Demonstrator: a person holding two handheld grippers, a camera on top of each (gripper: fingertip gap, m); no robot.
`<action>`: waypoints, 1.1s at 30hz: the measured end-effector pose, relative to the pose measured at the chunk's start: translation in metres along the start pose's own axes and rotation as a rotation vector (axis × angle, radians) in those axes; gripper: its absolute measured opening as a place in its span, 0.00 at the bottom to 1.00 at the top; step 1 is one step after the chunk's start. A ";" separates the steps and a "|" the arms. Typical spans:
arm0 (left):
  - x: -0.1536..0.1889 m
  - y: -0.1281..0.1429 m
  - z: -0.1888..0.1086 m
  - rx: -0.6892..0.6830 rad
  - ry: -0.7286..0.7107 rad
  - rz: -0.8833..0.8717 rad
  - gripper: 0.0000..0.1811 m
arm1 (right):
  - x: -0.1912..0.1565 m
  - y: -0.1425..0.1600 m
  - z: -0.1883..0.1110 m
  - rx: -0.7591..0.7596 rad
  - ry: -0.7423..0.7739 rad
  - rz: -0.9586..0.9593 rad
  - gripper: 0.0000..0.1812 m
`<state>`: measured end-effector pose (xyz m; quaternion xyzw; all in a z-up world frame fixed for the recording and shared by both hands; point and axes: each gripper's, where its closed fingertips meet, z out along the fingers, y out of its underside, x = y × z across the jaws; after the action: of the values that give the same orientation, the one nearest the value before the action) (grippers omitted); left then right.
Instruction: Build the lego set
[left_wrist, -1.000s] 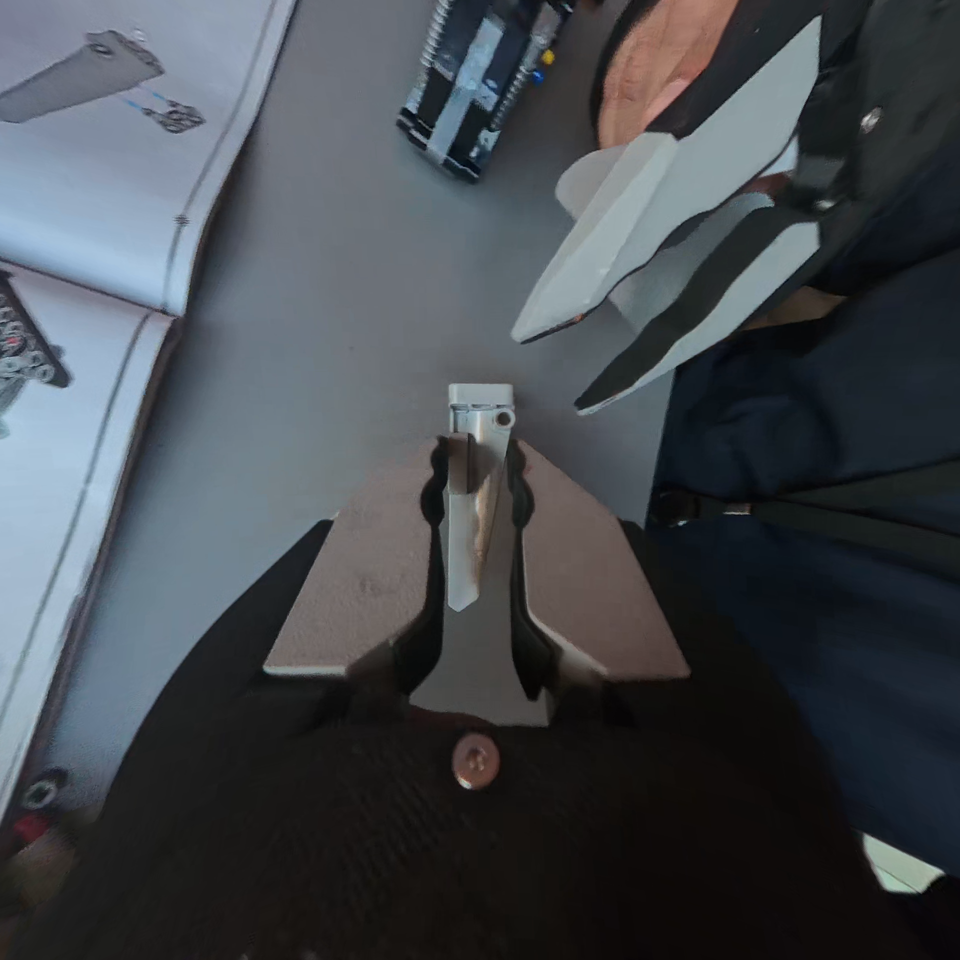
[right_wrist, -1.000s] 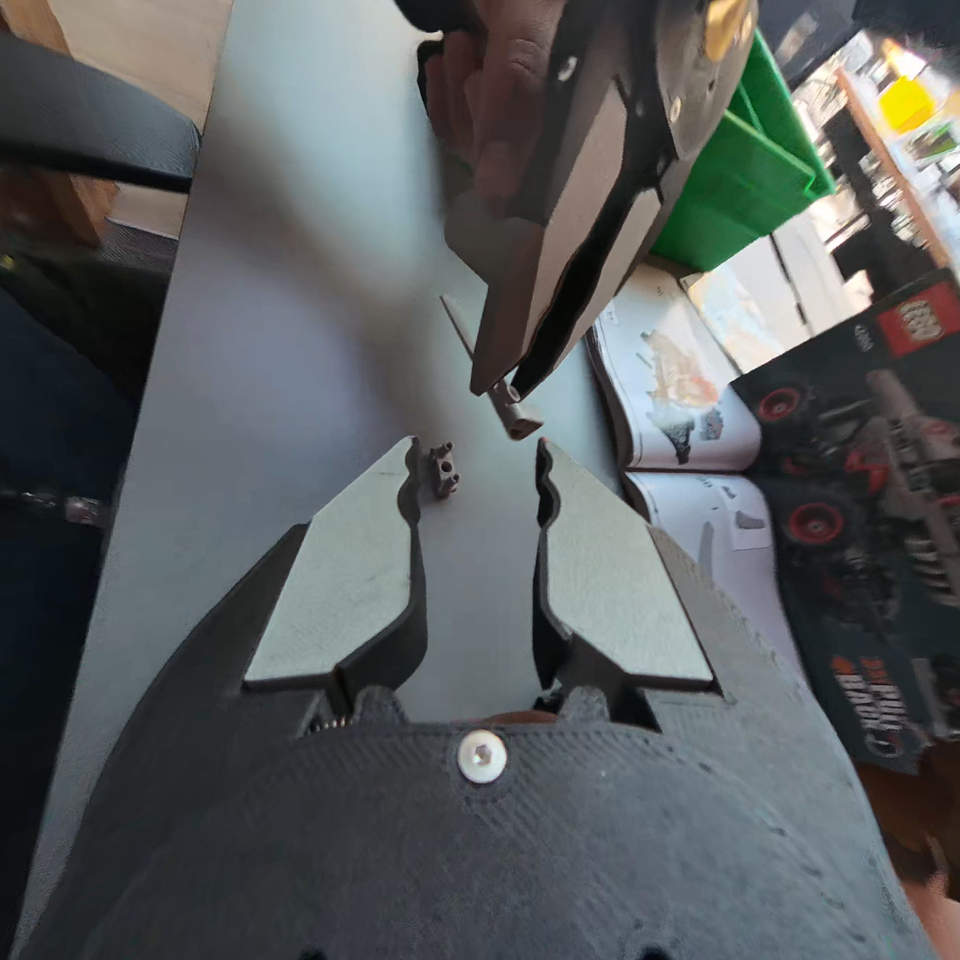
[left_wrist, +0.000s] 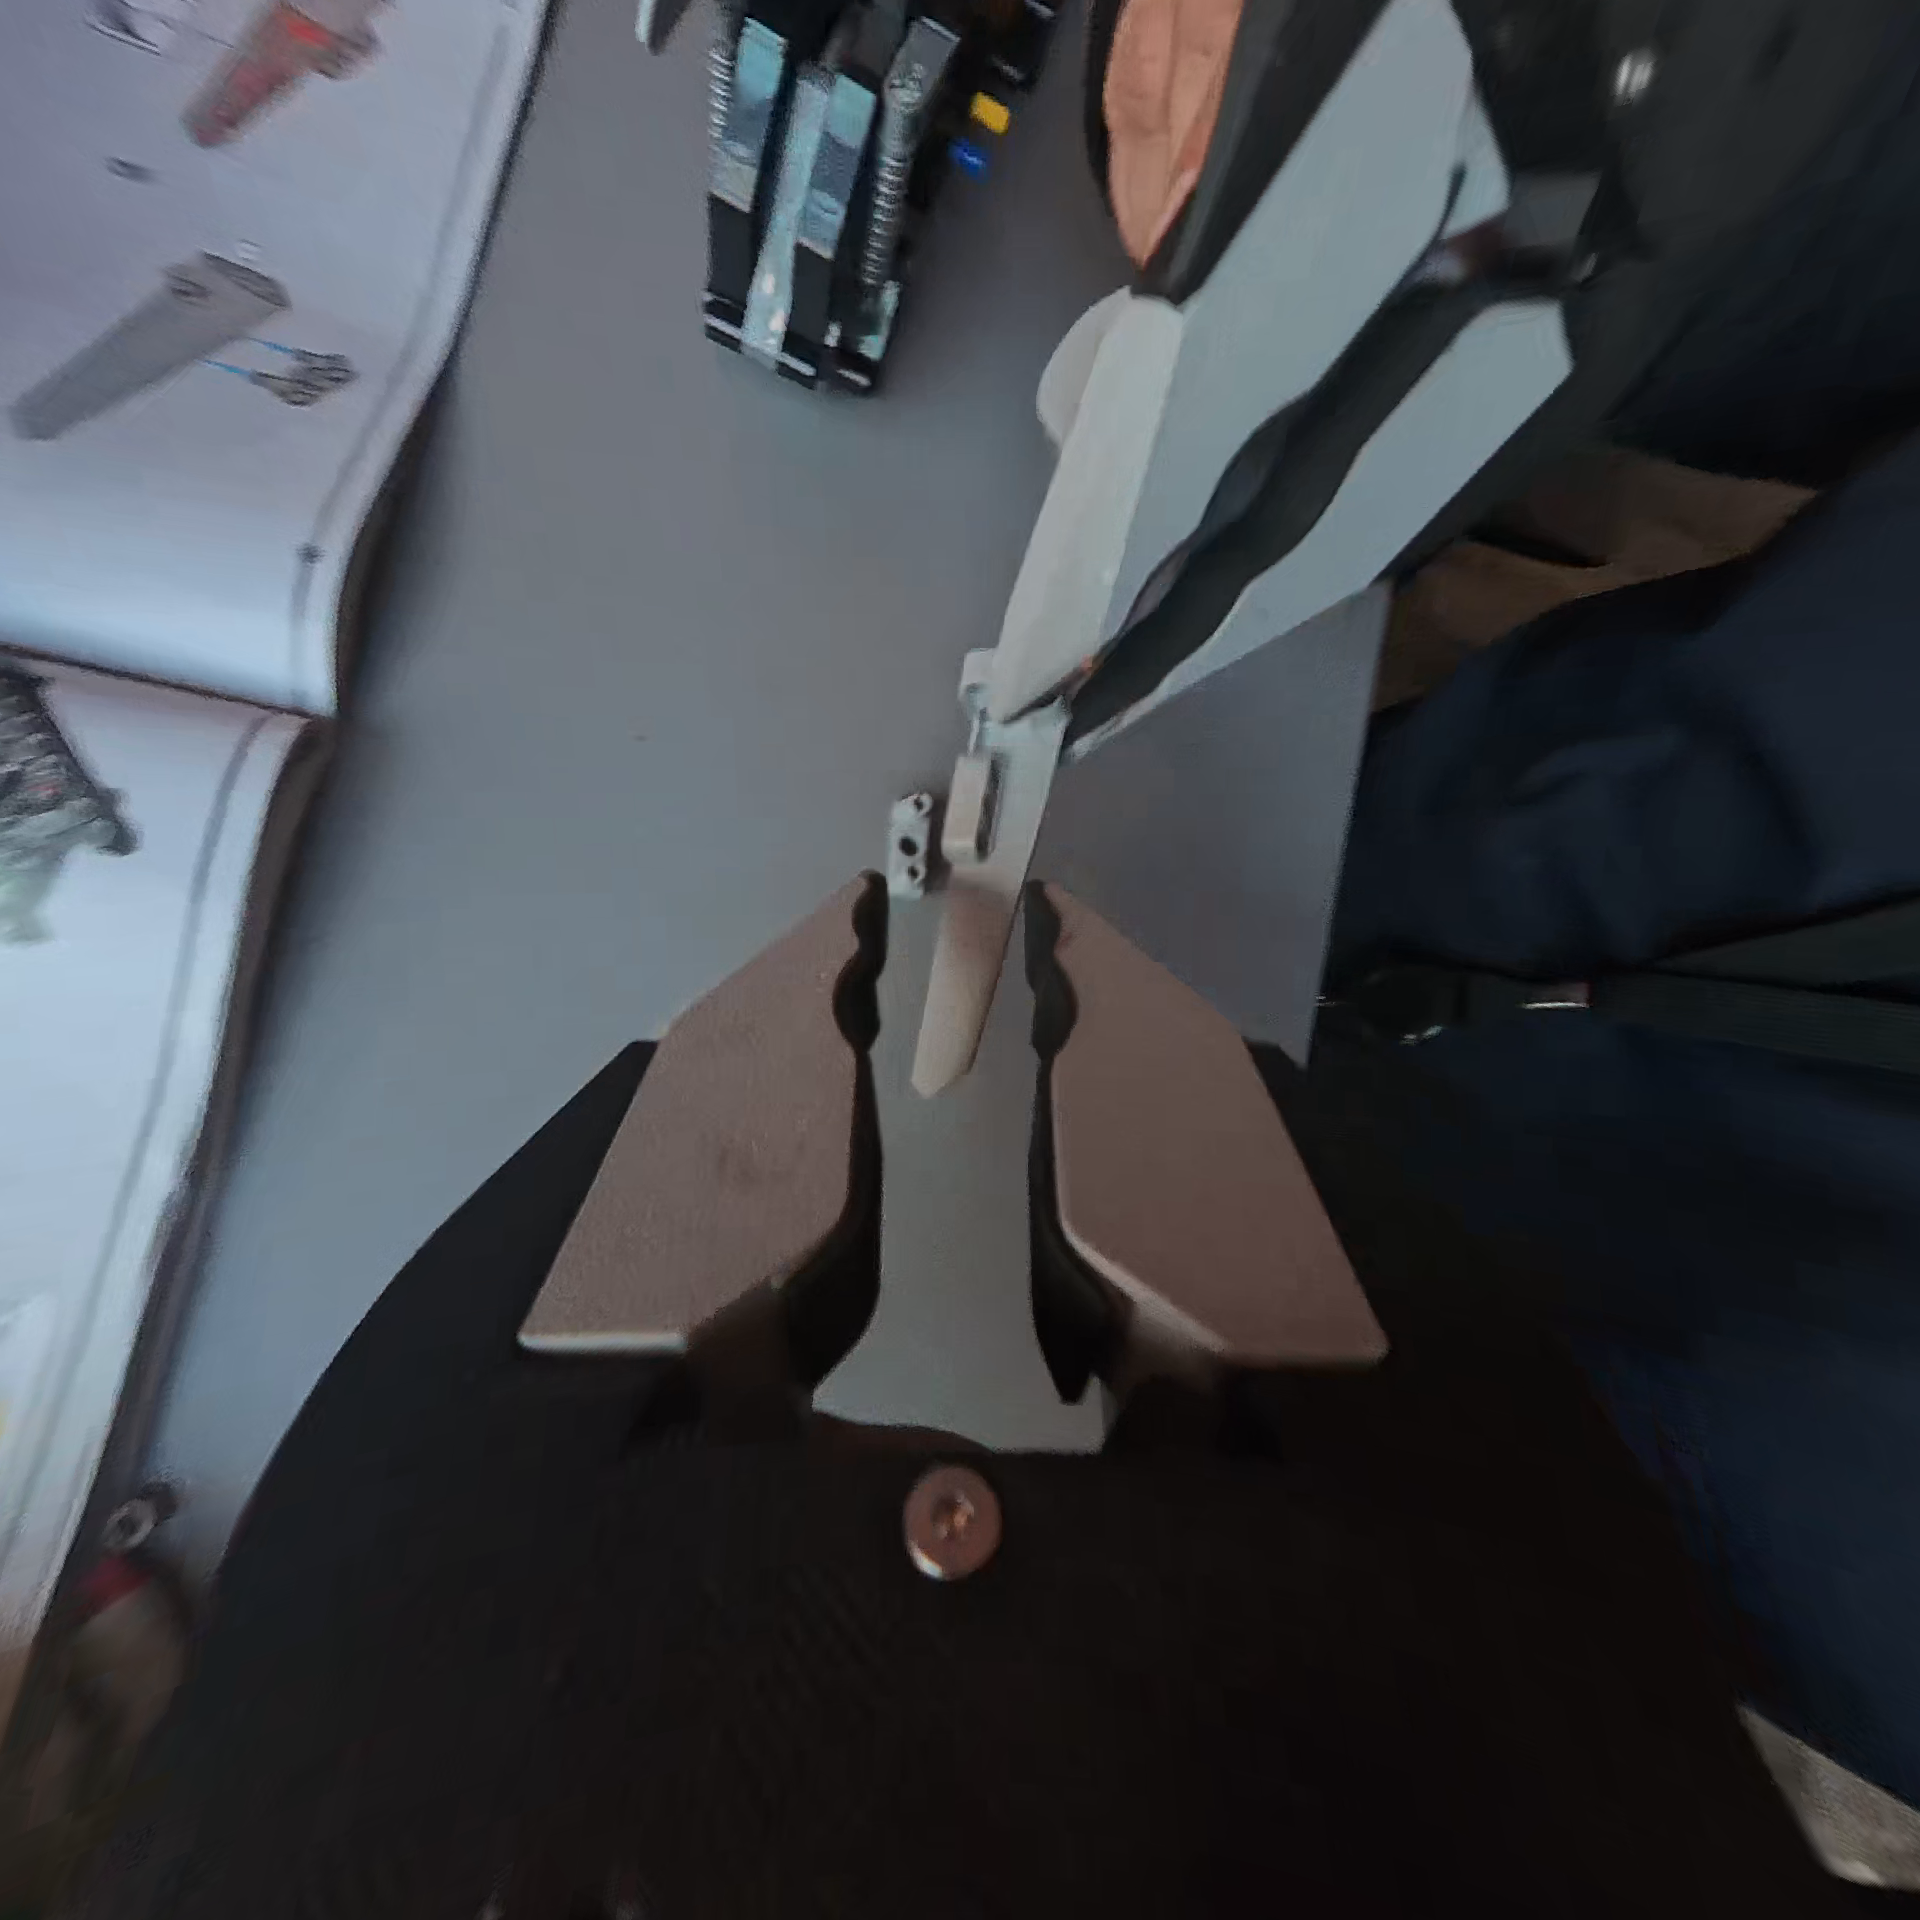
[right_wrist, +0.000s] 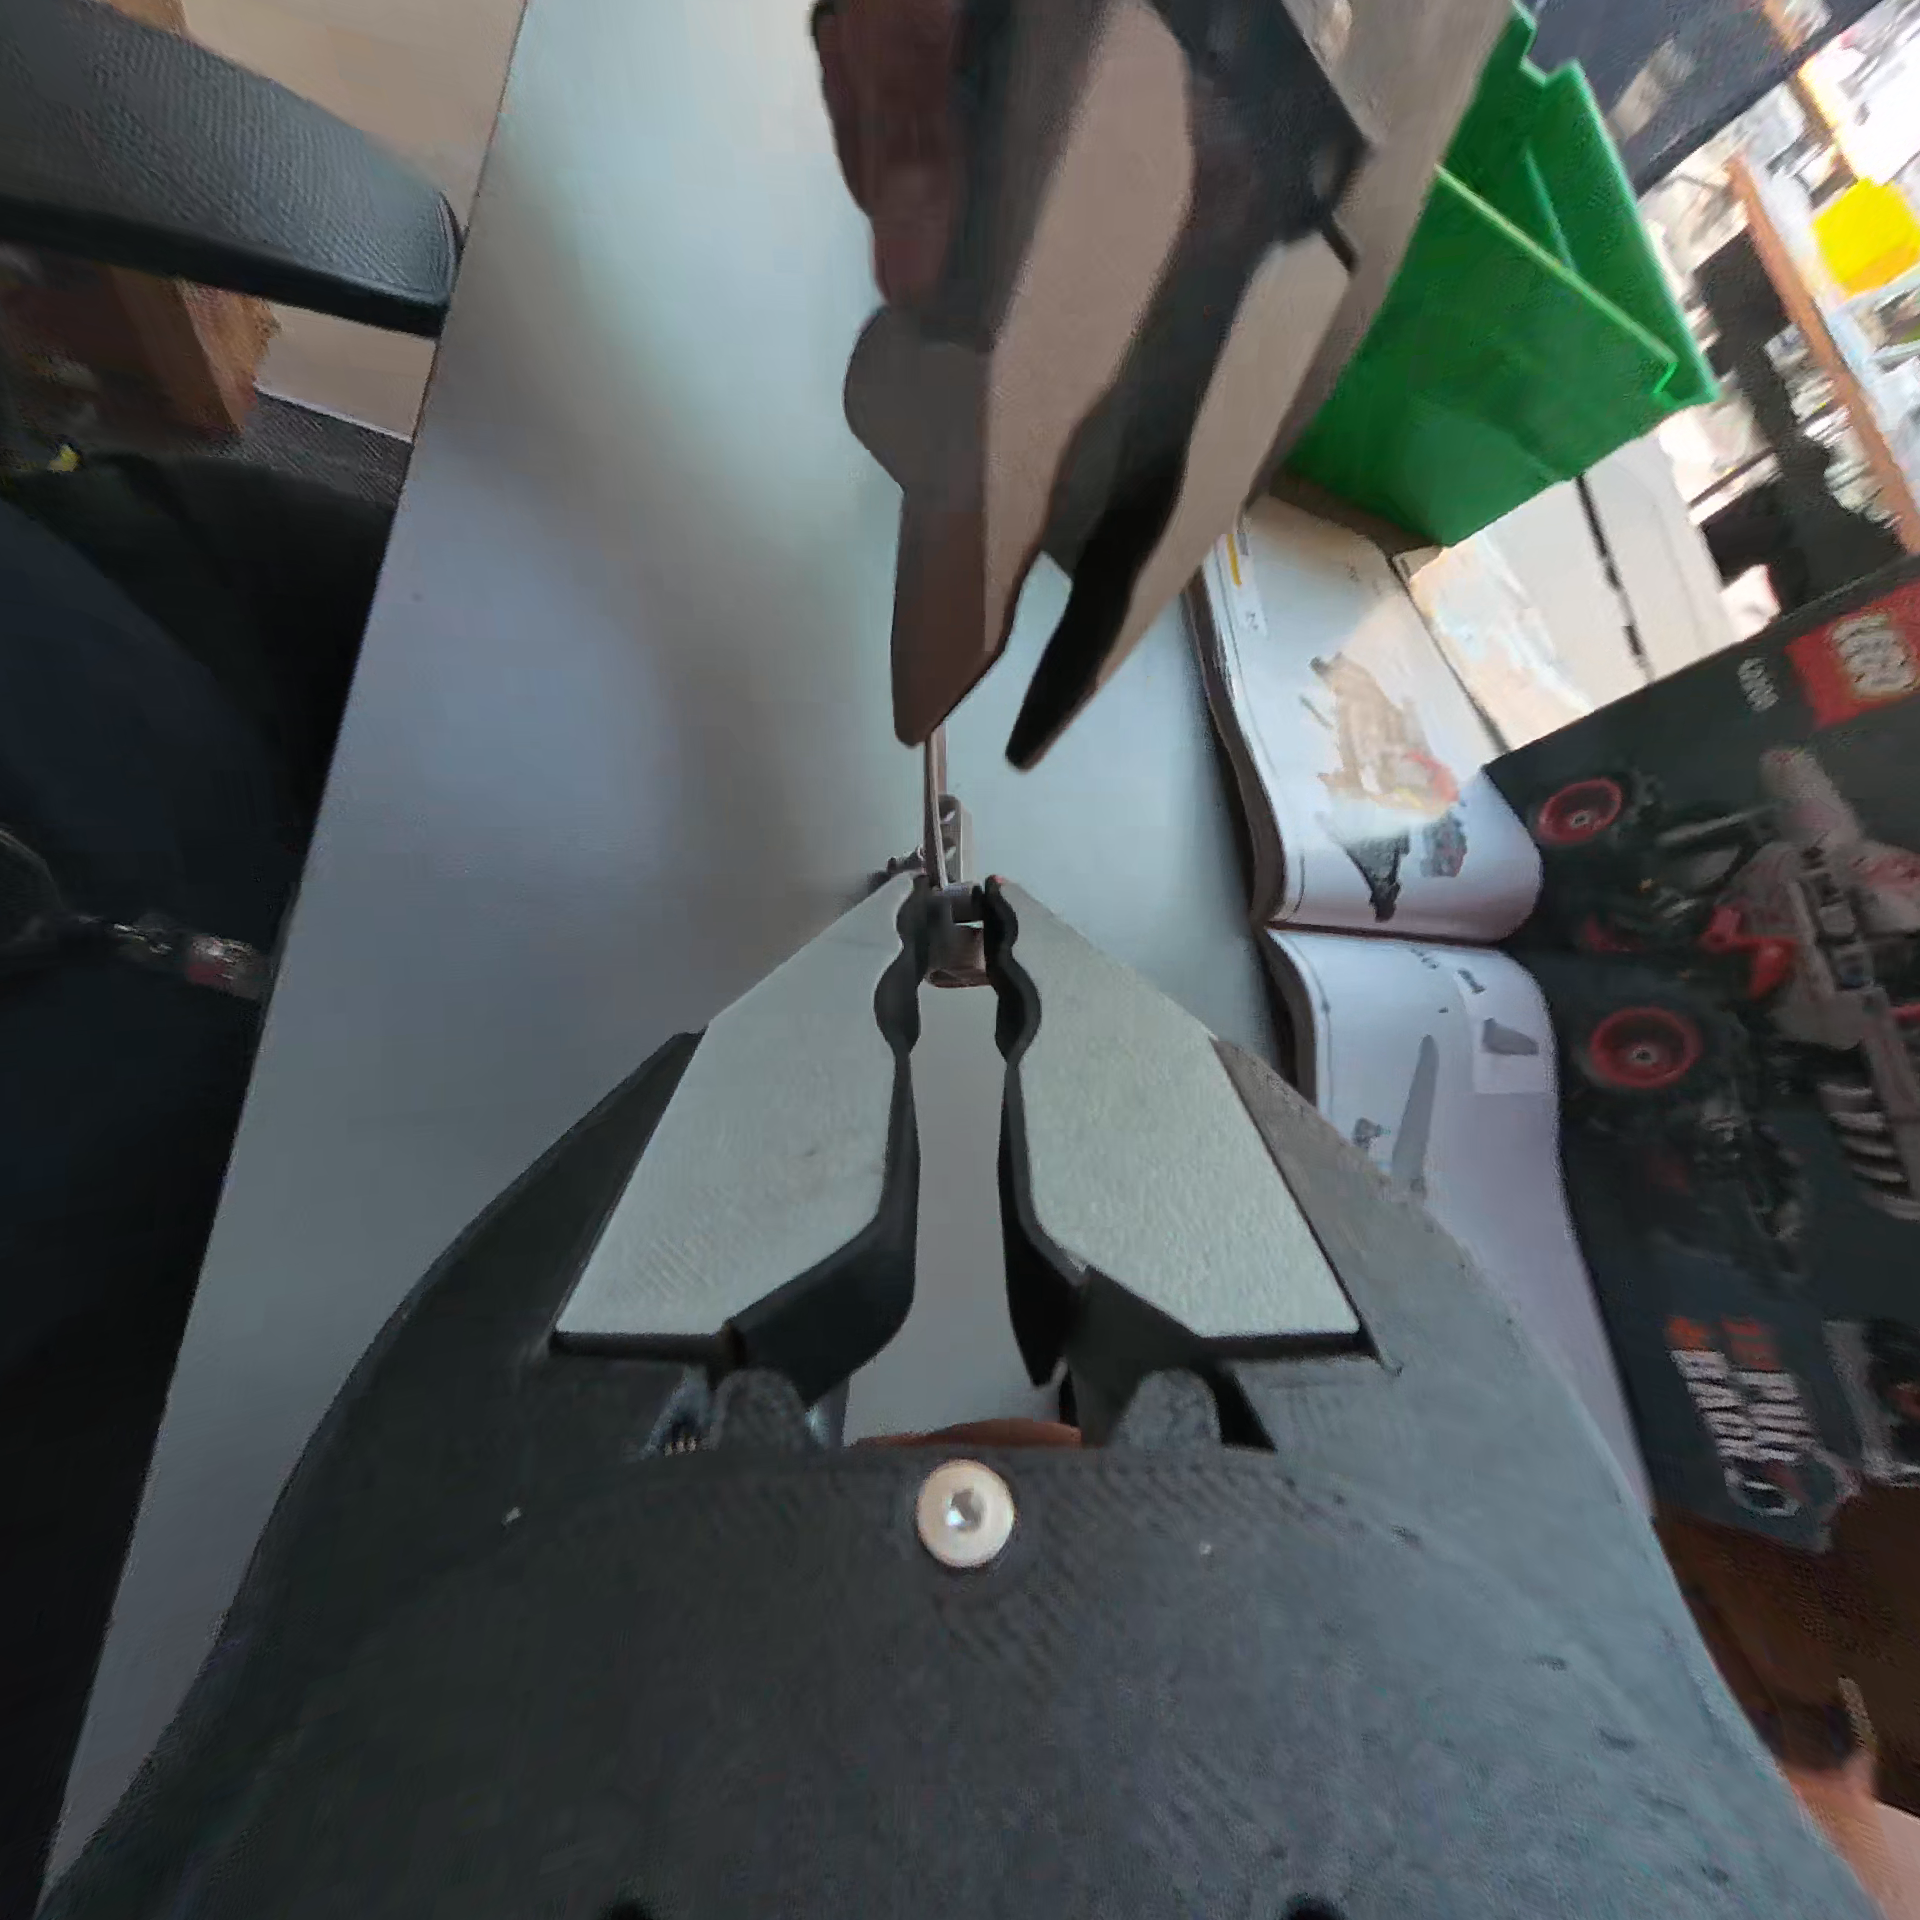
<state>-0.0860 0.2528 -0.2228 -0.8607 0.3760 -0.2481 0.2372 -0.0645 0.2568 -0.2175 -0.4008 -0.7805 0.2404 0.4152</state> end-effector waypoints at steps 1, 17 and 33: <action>-0.003 0.002 -0.004 0.017 -0.054 0.020 0.11 | 0.002 0.001 -0.001 0.007 -0.022 0.049 0.04; 0.023 -0.021 -0.041 0.505 -0.015 0.054 0.01 | 0.020 -0.032 -0.030 0.319 -0.534 0.877 0.04; 0.033 -0.050 -0.075 0.739 0.432 -0.466 0.00 | 0.036 -0.058 -0.047 0.312 -0.683 1.047 0.06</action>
<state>-0.0853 0.2413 -0.1273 -0.7090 0.1009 -0.5844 0.3816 -0.0616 0.2557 -0.1348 -0.5643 -0.5256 0.6361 0.0244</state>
